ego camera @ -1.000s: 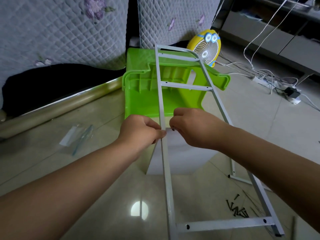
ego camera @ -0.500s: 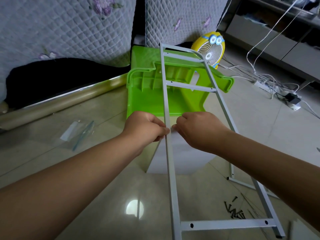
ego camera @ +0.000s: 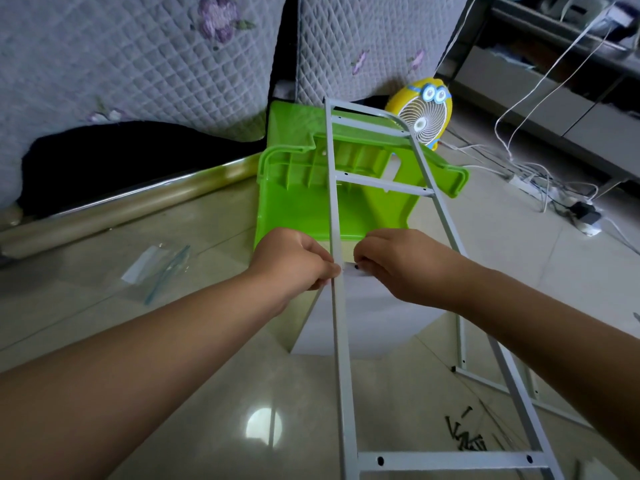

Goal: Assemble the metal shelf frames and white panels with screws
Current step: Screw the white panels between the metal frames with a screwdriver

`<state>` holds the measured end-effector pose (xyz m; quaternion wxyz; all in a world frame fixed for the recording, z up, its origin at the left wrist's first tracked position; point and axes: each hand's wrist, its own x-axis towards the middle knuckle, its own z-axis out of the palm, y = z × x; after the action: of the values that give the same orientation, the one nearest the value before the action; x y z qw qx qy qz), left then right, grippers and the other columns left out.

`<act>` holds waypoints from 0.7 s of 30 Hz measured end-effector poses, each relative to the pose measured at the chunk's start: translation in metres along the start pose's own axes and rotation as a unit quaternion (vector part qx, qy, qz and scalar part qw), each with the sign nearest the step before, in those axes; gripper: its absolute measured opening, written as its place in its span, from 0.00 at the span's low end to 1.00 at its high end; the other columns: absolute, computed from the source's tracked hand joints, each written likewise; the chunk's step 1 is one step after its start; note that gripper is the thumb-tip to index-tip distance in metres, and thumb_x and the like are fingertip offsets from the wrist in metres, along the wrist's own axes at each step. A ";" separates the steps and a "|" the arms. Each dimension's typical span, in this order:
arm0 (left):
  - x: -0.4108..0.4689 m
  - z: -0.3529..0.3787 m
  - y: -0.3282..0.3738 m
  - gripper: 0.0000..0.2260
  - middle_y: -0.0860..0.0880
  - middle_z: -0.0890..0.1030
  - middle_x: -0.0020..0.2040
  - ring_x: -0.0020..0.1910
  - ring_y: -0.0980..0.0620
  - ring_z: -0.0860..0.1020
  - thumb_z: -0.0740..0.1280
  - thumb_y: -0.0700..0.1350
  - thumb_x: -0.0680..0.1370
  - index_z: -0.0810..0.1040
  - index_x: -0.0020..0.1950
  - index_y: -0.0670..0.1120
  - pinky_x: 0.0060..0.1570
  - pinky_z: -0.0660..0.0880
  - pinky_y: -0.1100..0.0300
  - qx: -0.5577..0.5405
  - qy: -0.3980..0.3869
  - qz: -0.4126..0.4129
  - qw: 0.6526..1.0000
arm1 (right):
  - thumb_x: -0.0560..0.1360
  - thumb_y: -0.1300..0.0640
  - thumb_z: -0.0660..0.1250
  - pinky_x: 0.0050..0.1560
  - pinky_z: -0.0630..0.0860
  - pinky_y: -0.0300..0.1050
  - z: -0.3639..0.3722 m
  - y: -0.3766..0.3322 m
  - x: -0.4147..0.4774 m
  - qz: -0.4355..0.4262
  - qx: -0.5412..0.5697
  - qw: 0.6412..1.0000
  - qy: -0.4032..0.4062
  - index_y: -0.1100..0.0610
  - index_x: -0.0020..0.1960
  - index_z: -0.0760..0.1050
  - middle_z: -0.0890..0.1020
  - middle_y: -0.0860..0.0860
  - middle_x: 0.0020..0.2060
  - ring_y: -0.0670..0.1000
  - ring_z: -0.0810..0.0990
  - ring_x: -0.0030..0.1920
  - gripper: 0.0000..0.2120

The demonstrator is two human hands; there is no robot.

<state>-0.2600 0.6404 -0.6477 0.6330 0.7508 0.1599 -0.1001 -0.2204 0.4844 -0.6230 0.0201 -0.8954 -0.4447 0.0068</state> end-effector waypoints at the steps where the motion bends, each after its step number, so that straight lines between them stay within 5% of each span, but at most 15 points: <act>1: 0.000 0.000 0.000 0.08 0.43 0.78 0.31 0.29 0.50 0.76 0.74 0.34 0.68 0.77 0.33 0.41 0.40 0.78 0.58 0.001 0.000 -0.001 1.000 | 0.76 0.62 0.61 0.38 0.74 0.51 0.001 0.001 0.000 0.001 -0.005 1.000 0.003 0.64 0.47 0.76 0.79 0.60 0.42 0.62 0.77 0.40 0.07; 4: -0.001 0.001 0.000 0.07 0.43 0.78 0.31 0.30 0.50 0.76 0.74 0.35 0.68 0.77 0.33 0.41 0.42 0.78 0.58 0.004 -0.001 0.000 1.000 | 0.78 0.60 0.59 0.40 0.74 0.56 0.004 0.003 -0.001 0.009 -0.009 1.000 0.002 0.65 0.50 0.74 0.78 0.61 0.44 0.63 0.77 0.41 0.09; 6: -0.001 0.002 0.000 0.08 0.43 0.79 0.31 0.30 0.50 0.76 0.73 0.34 0.69 0.77 0.33 0.41 0.42 0.78 0.58 0.004 -0.002 0.003 1.000 | 0.76 0.58 0.58 0.28 0.72 0.52 0.009 0.002 -0.003 0.012 -0.026 1.000 -0.001 0.65 0.43 0.74 0.78 0.61 0.36 0.63 0.75 0.31 0.11; 8: -0.001 0.003 -0.001 0.08 0.43 0.79 0.31 0.32 0.49 0.77 0.73 0.34 0.69 0.77 0.32 0.42 0.43 0.78 0.57 0.005 -0.002 0.006 1.000 | 0.74 0.55 0.56 0.17 0.56 0.39 0.013 0.002 -0.002 0.011 -0.054 0.998 0.040 0.63 0.35 0.71 0.74 0.57 0.26 0.57 0.66 0.19 0.14; 10: 0.000 0.003 -0.001 0.08 0.43 0.79 0.31 0.32 0.48 0.77 0.73 0.34 0.69 0.77 0.32 0.42 0.44 0.78 0.57 0.008 -0.001 0.008 1.000 | 0.72 0.54 0.54 0.22 0.43 0.33 0.013 -0.002 0.003 0.019 -0.096 0.993 0.062 0.60 0.32 0.69 0.71 0.54 0.21 0.54 0.60 0.17 0.14; 14: 0.002 0.002 -0.001 0.08 0.43 0.78 0.32 0.31 0.49 0.77 0.73 0.34 0.69 0.76 0.33 0.41 0.36 0.78 0.63 0.003 -0.003 0.005 1.000 | 0.79 0.56 0.52 0.32 0.63 0.43 0.013 -0.020 0.013 0.145 -0.101 0.984 -0.013 0.59 0.47 0.72 0.79 0.57 0.41 0.59 0.76 0.38 0.12; 16: 0.002 0.002 0.000 0.08 0.43 0.78 0.31 0.30 0.50 0.76 0.73 0.33 0.69 0.76 0.33 0.41 0.30 0.76 0.67 -0.008 -0.009 -0.003 1.000 | 0.80 0.55 0.52 0.38 0.65 0.44 0.014 -0.021 0.016 0.210 -0.045 0.975 -0.061 0.57 0.41 0.69 0.78 0.58 0.47 0.60 0.77 0.46 0.13; 18: 0.002 0.002 0.001 0.09 0.43 0.77 0.30 0.28 0.51 0.75 0.73 0.33 0.69 0.76 0.32 0.41 0.28 0.75 0.68 -0.015 -0.015 -0.009 1.000 | 0.81 0.51 0.51 0.39 0.65 0.45 0.006 -0.021 0.009 0.182 -0.039 0.979 -0.078 0.54 0.35 0.61 0.77 0.58 0.47 0.59 0.76 0.49 0.17; 21: 0.002 0.002 0.002 0.09 0.43 0.77 0.30 0.28 0.52 0.75 0.73 0.33 0.69 0.76 0.32 0.41 0.27 0.75 0.68 -0.013 -0.019 -0.009 1.000 | 0.81 0.50 0.51 0.40 0.68 0.47 -0.002 -0.007 -0.001 0.085 -0.074 0.990 -0.085 0.58 0.49 0.69 0.75 0.56 0.48 0.59 0.76 0.47 0.13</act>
<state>-0.2572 0.6386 -0.6473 0.6448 0.7391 0.1554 -0.1181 -0.2266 0.4873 -0.6206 -0.0847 -0.9250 -0.3667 0.0522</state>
